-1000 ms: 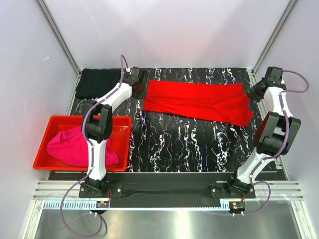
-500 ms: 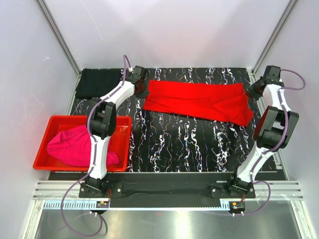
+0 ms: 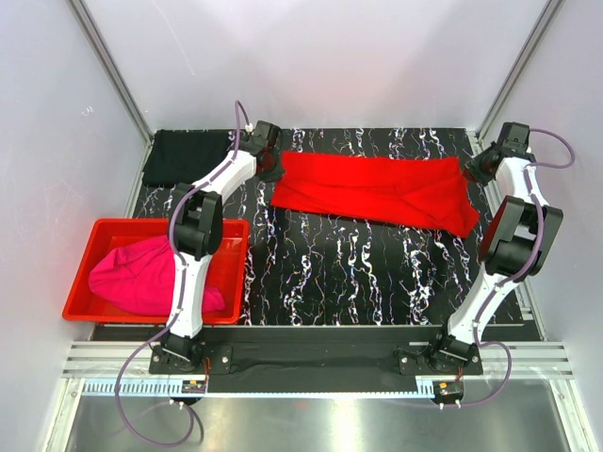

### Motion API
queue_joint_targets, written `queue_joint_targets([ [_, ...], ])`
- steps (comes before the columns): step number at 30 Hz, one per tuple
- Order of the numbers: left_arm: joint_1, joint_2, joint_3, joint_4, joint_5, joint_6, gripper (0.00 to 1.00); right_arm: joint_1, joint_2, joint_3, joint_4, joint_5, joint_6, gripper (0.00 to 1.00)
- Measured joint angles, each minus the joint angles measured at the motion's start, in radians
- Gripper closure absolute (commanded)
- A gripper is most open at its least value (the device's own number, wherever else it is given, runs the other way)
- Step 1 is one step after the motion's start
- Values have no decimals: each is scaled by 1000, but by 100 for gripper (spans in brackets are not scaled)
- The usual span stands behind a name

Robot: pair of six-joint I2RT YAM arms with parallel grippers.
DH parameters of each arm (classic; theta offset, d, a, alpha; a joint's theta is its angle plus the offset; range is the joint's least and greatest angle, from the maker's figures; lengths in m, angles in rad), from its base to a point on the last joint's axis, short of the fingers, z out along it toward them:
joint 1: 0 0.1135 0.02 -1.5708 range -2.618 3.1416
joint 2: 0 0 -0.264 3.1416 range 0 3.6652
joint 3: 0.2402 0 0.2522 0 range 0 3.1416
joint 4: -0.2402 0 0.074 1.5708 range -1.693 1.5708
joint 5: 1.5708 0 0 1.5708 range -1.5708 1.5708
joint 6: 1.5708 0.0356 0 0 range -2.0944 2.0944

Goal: Fold and stack the t-shirts
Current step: Fold the tshirt

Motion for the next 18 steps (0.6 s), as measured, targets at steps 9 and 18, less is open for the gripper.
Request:
queue_joint_targets([
  [9,4,37,18,-6,2,-2,95,-6,34,4,28,-21,17,100],
  [18,12,51,32,-8,3,-3,96,-14,62,55,38,-24,25,100],
])
